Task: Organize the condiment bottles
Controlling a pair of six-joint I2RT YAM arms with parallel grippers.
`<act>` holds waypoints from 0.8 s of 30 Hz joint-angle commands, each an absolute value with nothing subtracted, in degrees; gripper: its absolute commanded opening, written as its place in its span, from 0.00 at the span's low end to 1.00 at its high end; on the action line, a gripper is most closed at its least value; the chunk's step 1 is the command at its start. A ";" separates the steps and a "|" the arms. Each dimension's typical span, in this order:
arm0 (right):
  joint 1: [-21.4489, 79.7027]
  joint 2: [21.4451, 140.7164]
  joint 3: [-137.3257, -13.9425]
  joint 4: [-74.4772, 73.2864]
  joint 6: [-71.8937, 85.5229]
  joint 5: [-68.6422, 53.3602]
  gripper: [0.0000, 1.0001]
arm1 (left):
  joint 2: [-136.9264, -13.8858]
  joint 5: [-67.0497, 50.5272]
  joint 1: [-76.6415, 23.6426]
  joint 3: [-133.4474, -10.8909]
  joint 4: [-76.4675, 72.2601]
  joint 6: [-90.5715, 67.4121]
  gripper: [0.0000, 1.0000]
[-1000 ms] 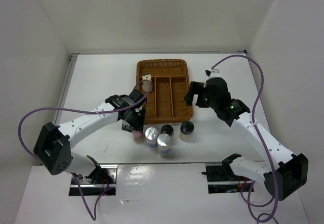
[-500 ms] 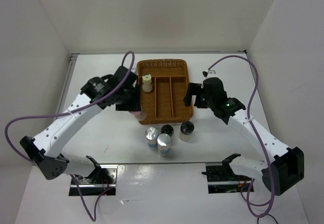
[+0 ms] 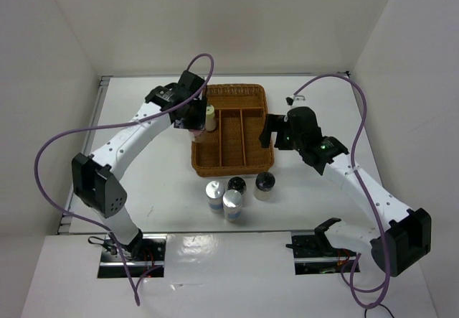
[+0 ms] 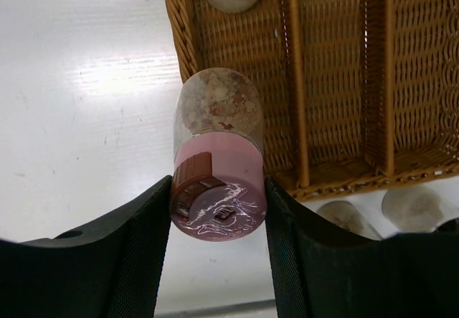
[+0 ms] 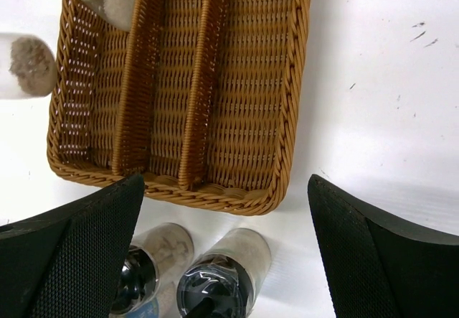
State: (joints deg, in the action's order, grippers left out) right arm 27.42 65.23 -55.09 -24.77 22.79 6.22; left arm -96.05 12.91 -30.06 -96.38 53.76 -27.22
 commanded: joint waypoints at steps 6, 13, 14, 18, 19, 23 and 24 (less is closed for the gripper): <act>27.95 63.63 -57.57 -22.41 20.40 5.10 0.99 | -101.33 5.98 -27.86 -99.22 44.03 -22.15 0.42; 27.95 61.09 -57.57 -19.43 13.81 -3.75 0.99 | -105.12 5.88 -27.86 -97.74 42.46 -22.15 0.42; 27.95 61.08 -57.57 -18.90 12.49 -5.00 0.99 | -105.64 6.41 -27.34 -97.21 42.45 -22.84 0.42; 29.09 61.08 -58.97 -18.90 9.59 -9.31 0.99 | -108.10 10.28 -27.33 -97.11 42.45 -22.85 0.42; 30.66 61.08 -60.37 -18.90 8.62 -10.27 0.99 | -108.63 10.98 -27.33 -97.12 42.45 -22.85 0.42; 36.46 62.92 -61.61 -17.85 5.02 -8.80 0.99 | -111.53 10.20 -27.33 -98.17 41.93 -22.85 0.42; 37.43 63.45 -61.61 -17.84 4.40 -8.79 0.99 | -111.53 10.20 -27.33 -98.17 41.92 -22.85 0.42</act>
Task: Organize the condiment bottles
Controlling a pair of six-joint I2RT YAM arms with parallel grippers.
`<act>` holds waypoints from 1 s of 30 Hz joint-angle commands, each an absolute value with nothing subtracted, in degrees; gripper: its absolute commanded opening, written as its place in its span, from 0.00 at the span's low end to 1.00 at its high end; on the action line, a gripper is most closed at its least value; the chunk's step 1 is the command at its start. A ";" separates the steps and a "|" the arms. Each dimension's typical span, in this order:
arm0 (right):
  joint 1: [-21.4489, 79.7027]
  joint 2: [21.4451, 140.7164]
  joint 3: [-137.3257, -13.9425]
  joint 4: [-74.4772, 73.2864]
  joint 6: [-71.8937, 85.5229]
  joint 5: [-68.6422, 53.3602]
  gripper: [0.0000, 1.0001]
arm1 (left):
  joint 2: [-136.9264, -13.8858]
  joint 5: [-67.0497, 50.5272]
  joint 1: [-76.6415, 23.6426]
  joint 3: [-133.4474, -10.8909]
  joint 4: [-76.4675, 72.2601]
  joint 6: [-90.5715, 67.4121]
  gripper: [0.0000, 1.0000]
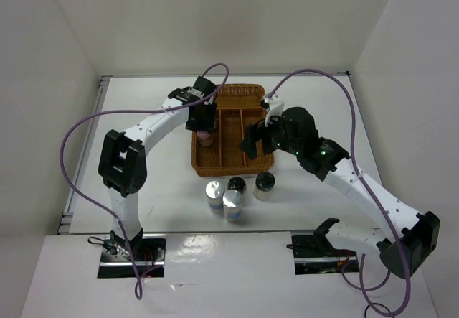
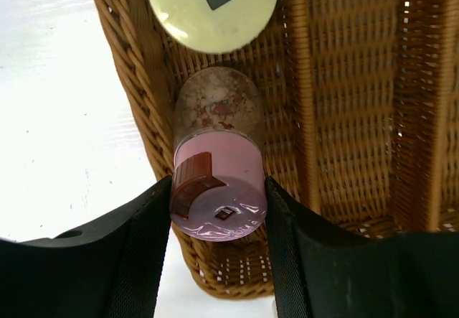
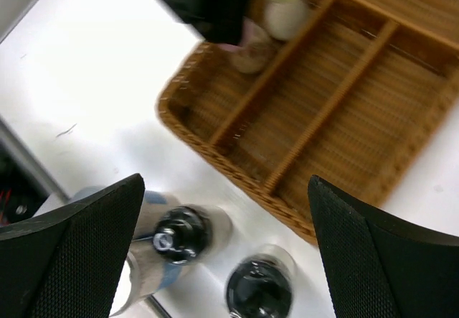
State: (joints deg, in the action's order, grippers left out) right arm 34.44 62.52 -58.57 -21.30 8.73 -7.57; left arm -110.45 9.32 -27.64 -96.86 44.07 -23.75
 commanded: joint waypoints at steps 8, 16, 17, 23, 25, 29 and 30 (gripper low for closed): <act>45.24 68.20 -63.72 -19.42 2.72 -8.44 0.99 | -114.61 8.53 -26.81 -99.93 40.87 -22.85 0.78; 55.72 71.45 -63.72 -20.48 2.72 -1.93 0.99 | -105.75 8.35 -26.81 -99.67 44.65 -23.91 1.00; 57.03 72.41 -64.24 -21.00 2.72 -1.93 0.99 | -103.04 8.35 -26.20 -98.80 45.34 -24.52 1.00; 60.90 76.63 -64.77 -21.01 2.72 -1.32 0.99 | -92.56 8.35 -22.51 -96.06 48.08 -25.05 1.00; 62.31 78.48 -64.78 -21.01 2.72 -1.32 0.99 | -89.23 9.13 -19.88 -94.14 49.30 -25.05 1.00; 63.54 80.95 -64.78 -21.01 4.12 -0.09 0.99 | -84.12 9.76 -14.61 -90.89 49.83 -23.91 1.00; 64.07 81.82 -64.78 -21.01 4.13 -0.09 0.99 | -82.72 9.76 -13.63 -90.27 50.44 -23.38 1.00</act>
State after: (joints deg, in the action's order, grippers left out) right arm 62.92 80.68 -61.95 -21.26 3.57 -1.85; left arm -84.71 9.08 -16.08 -92.62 47.83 -24.16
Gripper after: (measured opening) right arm 0.985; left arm 1.000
